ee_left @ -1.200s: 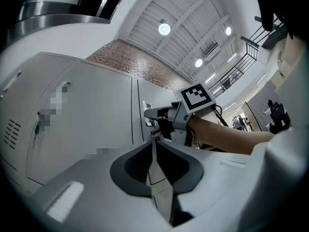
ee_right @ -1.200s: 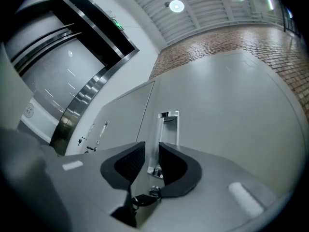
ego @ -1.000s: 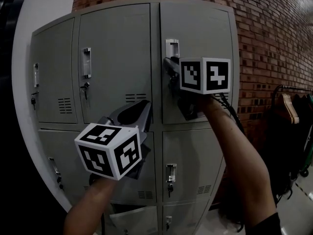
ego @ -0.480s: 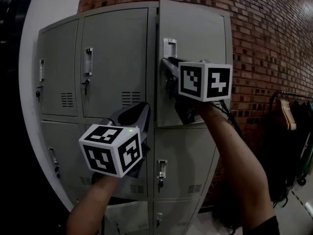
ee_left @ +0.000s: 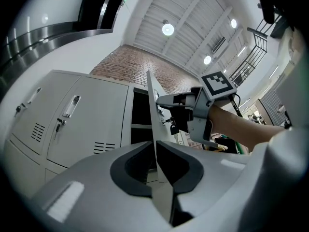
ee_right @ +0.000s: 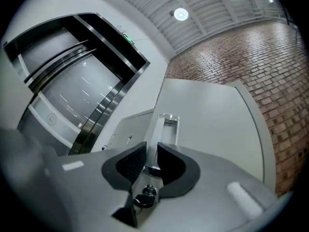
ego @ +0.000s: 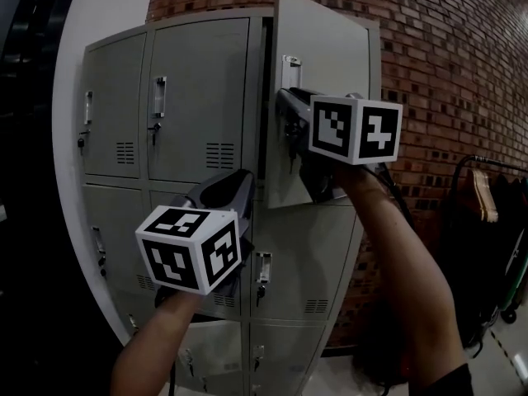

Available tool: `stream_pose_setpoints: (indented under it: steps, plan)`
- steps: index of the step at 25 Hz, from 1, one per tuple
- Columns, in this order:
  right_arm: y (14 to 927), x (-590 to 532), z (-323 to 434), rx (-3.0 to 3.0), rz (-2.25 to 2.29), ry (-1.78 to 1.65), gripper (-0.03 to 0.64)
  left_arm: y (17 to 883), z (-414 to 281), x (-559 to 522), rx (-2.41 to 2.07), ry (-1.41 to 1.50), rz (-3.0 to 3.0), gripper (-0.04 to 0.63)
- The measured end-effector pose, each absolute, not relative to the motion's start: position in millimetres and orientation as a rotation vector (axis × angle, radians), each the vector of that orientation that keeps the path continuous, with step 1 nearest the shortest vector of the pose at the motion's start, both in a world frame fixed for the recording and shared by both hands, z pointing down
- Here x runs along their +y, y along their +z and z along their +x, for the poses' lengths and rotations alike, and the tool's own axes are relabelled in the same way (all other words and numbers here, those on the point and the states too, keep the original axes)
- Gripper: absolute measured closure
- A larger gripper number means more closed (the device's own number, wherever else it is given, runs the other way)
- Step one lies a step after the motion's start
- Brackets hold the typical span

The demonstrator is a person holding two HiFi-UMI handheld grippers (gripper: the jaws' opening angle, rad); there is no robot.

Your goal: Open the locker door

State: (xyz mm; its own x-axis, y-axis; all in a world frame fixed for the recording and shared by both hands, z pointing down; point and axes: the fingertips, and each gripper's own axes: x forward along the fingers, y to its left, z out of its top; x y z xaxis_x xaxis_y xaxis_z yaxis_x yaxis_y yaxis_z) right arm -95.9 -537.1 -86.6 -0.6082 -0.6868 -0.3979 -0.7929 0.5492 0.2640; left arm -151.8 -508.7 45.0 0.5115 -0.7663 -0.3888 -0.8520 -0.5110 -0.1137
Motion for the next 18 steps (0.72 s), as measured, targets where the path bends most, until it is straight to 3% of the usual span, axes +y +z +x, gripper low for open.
stream_pose_setpoints:
  steps: [18]
  plan:
    - [-74,-463,-54,2.522,-1.241,0.738,0.56,51,-103,-462,1.379,0.397,-2.468,0.593]
